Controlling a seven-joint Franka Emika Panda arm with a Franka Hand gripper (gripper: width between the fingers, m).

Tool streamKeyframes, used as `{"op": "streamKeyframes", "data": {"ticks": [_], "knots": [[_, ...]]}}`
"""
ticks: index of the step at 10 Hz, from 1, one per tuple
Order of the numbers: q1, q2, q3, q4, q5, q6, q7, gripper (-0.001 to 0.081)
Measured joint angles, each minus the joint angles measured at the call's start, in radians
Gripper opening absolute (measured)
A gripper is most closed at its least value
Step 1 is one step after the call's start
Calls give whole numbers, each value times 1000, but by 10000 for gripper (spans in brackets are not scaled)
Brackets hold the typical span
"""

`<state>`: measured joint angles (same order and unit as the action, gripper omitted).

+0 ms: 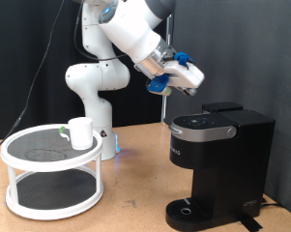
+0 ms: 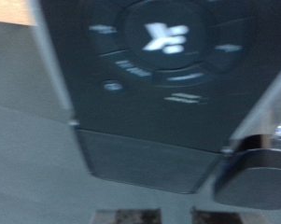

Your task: Make a cup of coffee with the keurig machine

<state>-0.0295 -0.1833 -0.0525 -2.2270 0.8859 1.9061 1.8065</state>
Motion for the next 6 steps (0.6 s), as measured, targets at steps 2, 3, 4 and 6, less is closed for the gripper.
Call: {"op": "streamKeyframes", "data": {"ticks": [2, 3, 4, 6], "knots": [[-17, -54, -13, -58, -31, -12, -5, 0], [-27, -84, -18, -89, -57, -14, -12, 0], [-32, -115, -19, -116, -70, -15, -15, 0], [-33, -115, -17, -125, -55, 28, -14, 0]]}}
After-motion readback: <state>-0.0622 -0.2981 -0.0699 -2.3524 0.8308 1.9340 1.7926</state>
